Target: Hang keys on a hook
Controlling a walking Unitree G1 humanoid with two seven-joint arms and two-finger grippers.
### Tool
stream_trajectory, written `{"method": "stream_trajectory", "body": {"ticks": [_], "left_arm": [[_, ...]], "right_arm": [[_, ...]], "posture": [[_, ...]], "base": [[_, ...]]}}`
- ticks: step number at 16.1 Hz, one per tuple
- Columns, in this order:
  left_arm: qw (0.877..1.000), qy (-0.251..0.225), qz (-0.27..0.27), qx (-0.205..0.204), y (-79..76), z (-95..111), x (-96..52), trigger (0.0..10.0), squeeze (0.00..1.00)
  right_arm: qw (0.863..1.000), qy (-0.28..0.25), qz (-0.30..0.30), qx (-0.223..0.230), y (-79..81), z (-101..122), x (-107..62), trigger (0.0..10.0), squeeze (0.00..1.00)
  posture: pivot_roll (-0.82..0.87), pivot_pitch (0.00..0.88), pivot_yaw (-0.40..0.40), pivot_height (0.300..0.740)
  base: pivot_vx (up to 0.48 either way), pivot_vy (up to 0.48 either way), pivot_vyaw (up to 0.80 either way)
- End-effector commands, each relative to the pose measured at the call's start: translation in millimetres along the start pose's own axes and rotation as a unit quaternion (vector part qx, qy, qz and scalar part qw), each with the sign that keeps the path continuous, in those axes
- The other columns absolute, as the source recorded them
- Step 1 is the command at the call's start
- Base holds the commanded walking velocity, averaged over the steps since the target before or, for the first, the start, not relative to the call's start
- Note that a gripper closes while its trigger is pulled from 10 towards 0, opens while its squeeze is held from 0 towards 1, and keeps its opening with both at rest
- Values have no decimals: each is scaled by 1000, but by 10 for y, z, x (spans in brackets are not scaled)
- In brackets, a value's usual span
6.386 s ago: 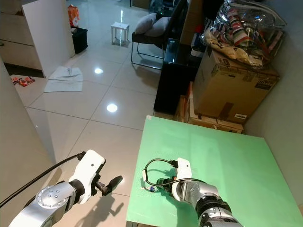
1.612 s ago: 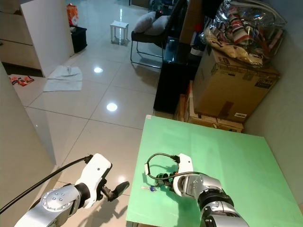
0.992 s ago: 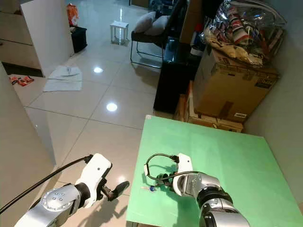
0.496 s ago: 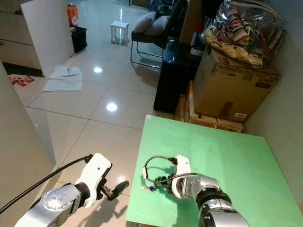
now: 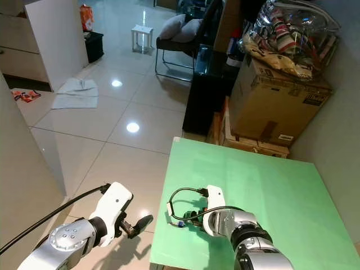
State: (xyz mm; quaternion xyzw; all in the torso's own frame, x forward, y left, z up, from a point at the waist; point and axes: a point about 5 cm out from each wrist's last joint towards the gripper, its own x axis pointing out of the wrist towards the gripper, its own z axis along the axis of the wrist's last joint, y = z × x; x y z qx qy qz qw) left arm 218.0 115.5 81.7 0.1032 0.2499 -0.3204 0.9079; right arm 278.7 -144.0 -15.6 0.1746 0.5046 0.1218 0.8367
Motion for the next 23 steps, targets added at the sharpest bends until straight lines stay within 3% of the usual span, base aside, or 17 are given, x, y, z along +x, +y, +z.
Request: {"method": "stream_trajectory", "body": {"ticks": [1,6,7,9,20,22,23], "left_arm": [[1000,-1,-4,3,-18,8,24,10000,0],[1000,-1,-5,2,-23,4,14,10000,0],[1000,-1,-5,2,-24,2,11,10000,0],[1000,-1,-5,2,-27,0,8,10000,0],[1000,-1,-23,-3,-90,-2,-9,10000,0],[999,-11,-38,0,-122,32,-17,10000,0],[998,-37,-56,4,-154,95,-38,10000,0]], "right_arm": [[1000,-3,-21,-8,-106,-6,-31,10000,0],[1000,-12,-16,1,-81,-1,-16,10000,0],[1000,-13,-9,6,-63,-3,-10,7333,0],[1000,-13,-6,2,-52,0,-6,0,0],[1000,-12,2,3,-58,-34,1,0,0],[1000,-13,11,3,-42,-39,6,0,0],[1000,-13,19,3,-27,-41,9,0,0]], "posture": [[48,37,-141,740],[49,42,-140,740],[49,44,-139,740],[50,46,-139,740],[48,56,-138,740],[48,57,-137,740],[47,58,-137,740]], "base": [[0,0,0],[0,0,0],[0,0,0],[0,0,0],[0,0,0],[0,0,0],[0,0,0]]}}
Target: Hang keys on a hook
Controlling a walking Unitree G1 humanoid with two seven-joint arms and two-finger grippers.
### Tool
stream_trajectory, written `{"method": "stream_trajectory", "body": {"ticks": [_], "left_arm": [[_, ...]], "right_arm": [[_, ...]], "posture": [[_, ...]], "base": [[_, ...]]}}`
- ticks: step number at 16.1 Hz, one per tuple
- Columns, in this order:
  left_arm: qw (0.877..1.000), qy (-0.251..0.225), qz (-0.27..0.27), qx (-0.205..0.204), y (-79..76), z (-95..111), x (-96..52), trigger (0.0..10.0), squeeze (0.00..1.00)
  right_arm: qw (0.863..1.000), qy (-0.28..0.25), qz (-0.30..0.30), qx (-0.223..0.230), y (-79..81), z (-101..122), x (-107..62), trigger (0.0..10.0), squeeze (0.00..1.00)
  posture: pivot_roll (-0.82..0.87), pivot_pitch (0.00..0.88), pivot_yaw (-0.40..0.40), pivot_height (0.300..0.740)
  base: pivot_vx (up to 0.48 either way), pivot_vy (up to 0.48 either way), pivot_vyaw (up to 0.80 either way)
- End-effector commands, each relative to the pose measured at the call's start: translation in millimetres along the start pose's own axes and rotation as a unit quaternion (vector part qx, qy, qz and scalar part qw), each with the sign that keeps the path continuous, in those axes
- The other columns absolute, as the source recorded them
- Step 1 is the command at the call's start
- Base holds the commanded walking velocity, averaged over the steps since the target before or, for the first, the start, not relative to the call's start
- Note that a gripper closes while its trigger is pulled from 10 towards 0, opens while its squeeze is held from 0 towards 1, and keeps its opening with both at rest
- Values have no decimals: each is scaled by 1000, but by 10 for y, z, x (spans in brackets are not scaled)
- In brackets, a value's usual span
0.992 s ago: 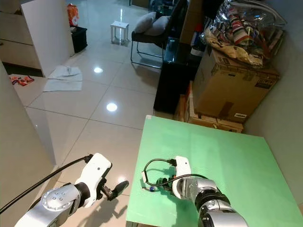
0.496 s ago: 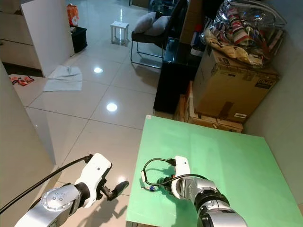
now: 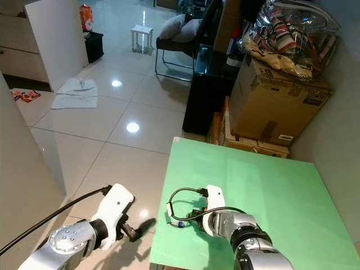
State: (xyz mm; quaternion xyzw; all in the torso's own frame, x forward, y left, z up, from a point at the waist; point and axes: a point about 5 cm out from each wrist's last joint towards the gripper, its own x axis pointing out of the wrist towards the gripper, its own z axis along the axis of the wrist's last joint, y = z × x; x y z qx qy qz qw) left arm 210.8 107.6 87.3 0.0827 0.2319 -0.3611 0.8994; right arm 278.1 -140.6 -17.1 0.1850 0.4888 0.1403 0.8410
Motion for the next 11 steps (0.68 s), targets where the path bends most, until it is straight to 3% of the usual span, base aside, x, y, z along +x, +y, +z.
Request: {"method": "stream_trajectory", "body": {"ticks": [1,11], "left_arm": [[999,-27,-26,7,-75,91,-15,10000,0],[999,-19,-27,15,-73,74,0,10000,0]], "right_arm": [[1000,0,0,6,-43,-22,-14,0,0],[1000,-26,3,11,-103,51,-60,0,0]], "posture": [[49,60,-137,740],[36,67,-132,740]], "base": [[0,0,0],[0,0,0]]}}
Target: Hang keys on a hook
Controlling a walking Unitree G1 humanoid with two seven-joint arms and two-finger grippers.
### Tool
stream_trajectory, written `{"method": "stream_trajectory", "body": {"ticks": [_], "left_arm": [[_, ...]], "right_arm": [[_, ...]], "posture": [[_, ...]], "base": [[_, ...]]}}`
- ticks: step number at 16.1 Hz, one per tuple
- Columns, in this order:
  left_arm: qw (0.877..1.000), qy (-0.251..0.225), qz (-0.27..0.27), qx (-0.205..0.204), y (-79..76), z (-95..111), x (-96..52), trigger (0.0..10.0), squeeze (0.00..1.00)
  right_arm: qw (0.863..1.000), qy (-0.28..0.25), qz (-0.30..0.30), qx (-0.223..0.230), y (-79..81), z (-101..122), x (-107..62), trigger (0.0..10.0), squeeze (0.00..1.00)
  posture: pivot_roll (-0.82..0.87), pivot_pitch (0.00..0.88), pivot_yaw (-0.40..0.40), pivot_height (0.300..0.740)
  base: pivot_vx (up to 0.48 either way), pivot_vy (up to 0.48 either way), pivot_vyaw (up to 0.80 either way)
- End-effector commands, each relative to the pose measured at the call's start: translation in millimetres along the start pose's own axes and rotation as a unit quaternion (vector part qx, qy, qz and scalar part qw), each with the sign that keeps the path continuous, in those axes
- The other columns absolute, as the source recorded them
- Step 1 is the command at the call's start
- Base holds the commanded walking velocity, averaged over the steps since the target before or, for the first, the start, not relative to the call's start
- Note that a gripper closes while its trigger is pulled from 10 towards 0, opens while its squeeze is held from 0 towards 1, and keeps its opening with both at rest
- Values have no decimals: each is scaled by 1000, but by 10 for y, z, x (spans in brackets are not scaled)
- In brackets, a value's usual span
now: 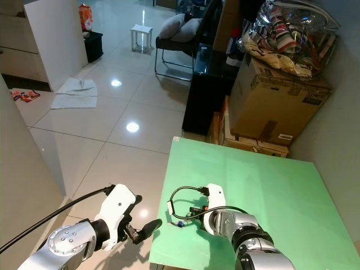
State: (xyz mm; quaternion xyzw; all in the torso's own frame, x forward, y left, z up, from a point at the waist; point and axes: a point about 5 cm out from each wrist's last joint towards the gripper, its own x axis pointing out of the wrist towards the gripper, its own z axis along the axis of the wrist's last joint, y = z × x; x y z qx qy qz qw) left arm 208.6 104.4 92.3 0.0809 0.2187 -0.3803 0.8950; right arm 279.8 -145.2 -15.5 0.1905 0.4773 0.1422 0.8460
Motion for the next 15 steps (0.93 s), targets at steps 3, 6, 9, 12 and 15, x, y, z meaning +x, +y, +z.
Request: {"method": "stream_trajectory", "body": {"ticks": [3,6,9,12,15], "left_arm": [[1000,-1,-3,8,-21,12,22,10000,0],[1000,1,25,-7,42,-34,36,10000,0],[992,-29,99,-70,294,-17,154,10000,0],[980,-76,148,-110,487,54,215,10000,0],[977,-75,161,-120,540,3,293,10000,0]], "right_arm": [[988,-72,-51,-131,-94,251,-90,0,0],[946,-207,-111,-224,-54,671,-286,980,0],[894,-317,-186,-255,-156,775,-546,10000,0],[866,-358,-213,-279,-114,739,-649,10000,0],[866,-367,-216,-262,-126,551,-669,10000,0]], "posture": [[42,65,-135,740],[42,41,-135,740],[24,0,-121,740],[1,0,-98,740],[-18,0,-78,740]], "base": [[0,0,0],[0,0,0],[0,0,0],[0,0,-627],[0,0,-694]]}}
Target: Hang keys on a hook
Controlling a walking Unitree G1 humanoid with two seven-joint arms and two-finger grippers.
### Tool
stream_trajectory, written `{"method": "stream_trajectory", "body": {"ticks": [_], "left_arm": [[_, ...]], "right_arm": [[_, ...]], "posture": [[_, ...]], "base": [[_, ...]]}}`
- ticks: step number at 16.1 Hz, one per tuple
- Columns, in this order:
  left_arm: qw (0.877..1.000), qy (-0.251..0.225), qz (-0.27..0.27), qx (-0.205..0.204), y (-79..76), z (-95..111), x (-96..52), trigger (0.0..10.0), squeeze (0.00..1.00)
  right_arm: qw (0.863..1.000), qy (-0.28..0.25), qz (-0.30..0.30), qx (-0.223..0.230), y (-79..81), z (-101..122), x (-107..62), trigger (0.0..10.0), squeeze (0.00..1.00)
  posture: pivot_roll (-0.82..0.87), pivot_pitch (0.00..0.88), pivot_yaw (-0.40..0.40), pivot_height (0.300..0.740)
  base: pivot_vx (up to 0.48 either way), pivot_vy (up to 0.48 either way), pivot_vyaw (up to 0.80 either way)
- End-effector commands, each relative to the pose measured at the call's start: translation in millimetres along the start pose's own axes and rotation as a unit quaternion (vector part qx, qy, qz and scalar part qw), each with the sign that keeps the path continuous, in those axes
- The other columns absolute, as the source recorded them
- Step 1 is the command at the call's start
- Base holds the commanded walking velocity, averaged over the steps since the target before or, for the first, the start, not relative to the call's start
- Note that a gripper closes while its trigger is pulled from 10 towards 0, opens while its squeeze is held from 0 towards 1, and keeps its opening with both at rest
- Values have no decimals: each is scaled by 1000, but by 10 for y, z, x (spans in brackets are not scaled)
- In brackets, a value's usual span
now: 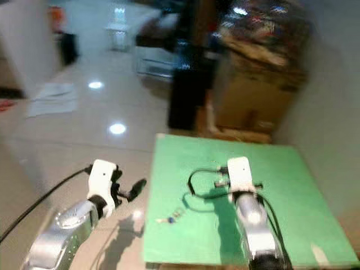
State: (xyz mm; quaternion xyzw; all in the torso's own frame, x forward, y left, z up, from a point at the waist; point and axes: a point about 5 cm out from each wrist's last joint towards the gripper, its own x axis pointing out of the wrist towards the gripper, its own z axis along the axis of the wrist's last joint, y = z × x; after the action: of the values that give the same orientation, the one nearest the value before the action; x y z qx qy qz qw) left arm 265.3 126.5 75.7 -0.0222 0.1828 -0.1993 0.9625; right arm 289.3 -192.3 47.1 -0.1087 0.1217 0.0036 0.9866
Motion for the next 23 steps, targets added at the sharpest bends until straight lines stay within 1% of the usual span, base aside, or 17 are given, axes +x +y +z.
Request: {"method": "stream_trajectory", "body": {"ticks": [1,2,3,6,7,8,9,10,11,12,13,15,17,18,19,21,23], "left_arm": [[1000,7,4,10,-35,-36,72,10000,0],[1000,8,11,24,-53,-60,135,10000,0],[1000,6,11,23,-68,-73,181,10000,0],[999,17,-9,44,-187,-124,342,10000,0],[998,19,-17,58,-215,-125,366,10000,0],[997,22,-21,78,-228,-137,450,10000,0],[996,20,-13,85,-193,-128,490,10000,0],[996,18,-11,88,-179,-123,502,10000,0],[996,22,-8,92,-120,-126,530,10000,0],[996,21,-8,91,-103,-127,536,10000,0],[995,25,-12,95,-85,-145,549,10000,0],[994,30,-24,104,-88,-176,570,10000,0],[992,32,-37,113,-112,-190,604,10000,0],[992,37,-53,106,-130,-205,618,10000,0],[992,43,-61,106,-134,-221,618,10000,0],[986,69,-77,129,-111,-314,601,10000,0],[983,79,-81,146,-104,-340,603,10000,0]], "right_arm": [[1000,-6,-7,5,-10,0,-48,10000,0],[1000,0,-1,7,33,-84,-141,10000,0],[1000,3,5,4,66,-131,-204,10000,0],[999,26,5,20,124,-299,-397,10000,0],[999,32,7,23,151,-340,-447,10000,0],[998,49,16,27,221,-445,-594,10000,0],[998,53,24,29,257,-495,-672,10000,0],[998,54,27,29,268,-508,-695,10000,0],[997,65,38,25,293,-604,-806,10000,0],[996,70,40,27,299,-631,-843,10000,0],[995,81,45,33,303,-698,-931,10000,0],[993,88,66,29,337,-733,-993,10000,0],[990,75,118,6,423,-691,-988,10000,0],[984,70,164,-18,480,-659,-978,10000,0],[979,68,188,-32,504,-645,-973,10000,0],[965,64,247,-56,553,-582,-965,10000,0],[959,61,268,-64,563,-543,-967,10000,0]], "posture": [[-33,0,-64,740],[-48,0,-57,740],[-60,0,-48,740],[-92,0,-28,740],[-105,0,-15,740],[-120,7,5,740],[-128,11,16,740],[-128,11,16,740],[-147,17,35,740],[-150,18,38,740],[-162,20,47,740],[-176,26,63,740],[-184,28,70,740],[-184,32,72,740],[-187,35,74,740],[-185,51,71,740],[-180,63,70,740]], "base": [[0,0,-694],[0,0,-688],[0,0,-688],[0,0,-675],[0,0,-669],[0,0,-663],[0,0,-663],[0,0,-663],[0,0,-644],[0,0,-644],[0,0,-625],[0,0,-628],[0,0,-328],[0,0,0],[0,0,0],[0,0,0],[0,0,0]]}}
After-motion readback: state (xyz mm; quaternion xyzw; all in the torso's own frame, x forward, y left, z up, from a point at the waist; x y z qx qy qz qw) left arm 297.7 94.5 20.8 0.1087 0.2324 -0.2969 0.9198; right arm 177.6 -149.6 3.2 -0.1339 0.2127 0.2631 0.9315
